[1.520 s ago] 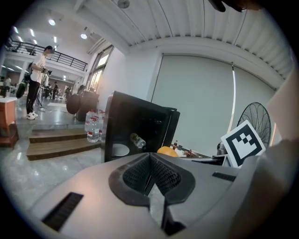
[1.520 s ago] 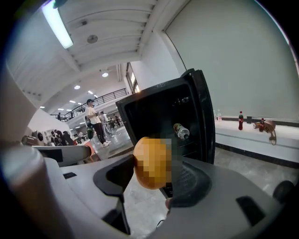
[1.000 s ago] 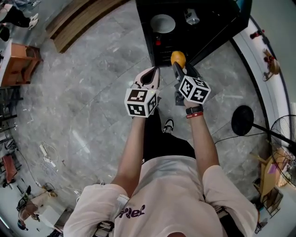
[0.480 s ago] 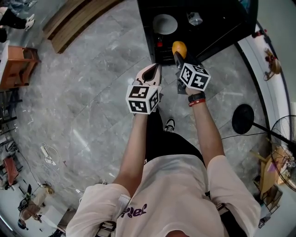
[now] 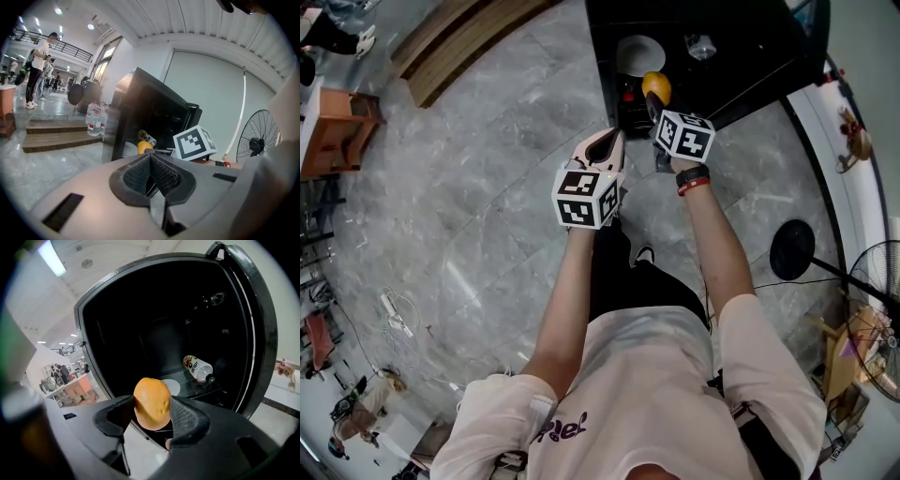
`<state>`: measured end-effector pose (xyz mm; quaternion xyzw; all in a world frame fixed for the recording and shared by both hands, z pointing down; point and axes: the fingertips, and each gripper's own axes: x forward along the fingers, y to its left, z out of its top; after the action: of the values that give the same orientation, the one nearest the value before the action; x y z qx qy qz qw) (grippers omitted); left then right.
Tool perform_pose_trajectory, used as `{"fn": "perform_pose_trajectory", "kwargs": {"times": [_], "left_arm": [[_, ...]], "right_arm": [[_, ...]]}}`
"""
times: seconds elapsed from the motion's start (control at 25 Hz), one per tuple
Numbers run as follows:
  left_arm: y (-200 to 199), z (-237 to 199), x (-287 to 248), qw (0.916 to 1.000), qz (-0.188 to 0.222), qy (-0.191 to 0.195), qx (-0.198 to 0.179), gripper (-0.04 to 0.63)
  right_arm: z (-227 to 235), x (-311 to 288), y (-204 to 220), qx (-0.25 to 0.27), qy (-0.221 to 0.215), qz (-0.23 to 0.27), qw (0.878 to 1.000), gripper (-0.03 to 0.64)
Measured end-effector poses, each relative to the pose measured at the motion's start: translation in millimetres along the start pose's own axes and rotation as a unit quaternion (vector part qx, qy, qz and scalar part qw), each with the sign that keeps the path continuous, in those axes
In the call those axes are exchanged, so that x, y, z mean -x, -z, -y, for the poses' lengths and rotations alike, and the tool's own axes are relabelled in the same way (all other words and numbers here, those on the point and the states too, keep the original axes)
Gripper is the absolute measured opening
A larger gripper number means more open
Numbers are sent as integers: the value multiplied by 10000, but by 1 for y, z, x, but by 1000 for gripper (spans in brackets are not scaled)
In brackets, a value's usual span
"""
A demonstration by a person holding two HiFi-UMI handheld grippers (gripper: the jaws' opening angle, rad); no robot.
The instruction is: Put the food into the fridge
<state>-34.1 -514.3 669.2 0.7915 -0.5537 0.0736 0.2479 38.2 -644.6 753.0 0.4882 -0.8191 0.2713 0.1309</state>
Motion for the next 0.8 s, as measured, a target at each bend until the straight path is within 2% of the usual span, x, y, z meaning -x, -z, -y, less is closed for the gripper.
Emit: {"fn": "perform_pose_trajectory", "kwargs": {"times": [0.4, 0.8], "left_arm": [[3, -12, -18, 10000, -43, -15, -1, 18], [2, -20, -24, 10000, 50, -74, -7, 18]], "right_arm": [[10, -64, -7, 369, -63, -54, 9993, 252], [21, -115, -12, 1172, -95, -158, 9929, 252]]}}
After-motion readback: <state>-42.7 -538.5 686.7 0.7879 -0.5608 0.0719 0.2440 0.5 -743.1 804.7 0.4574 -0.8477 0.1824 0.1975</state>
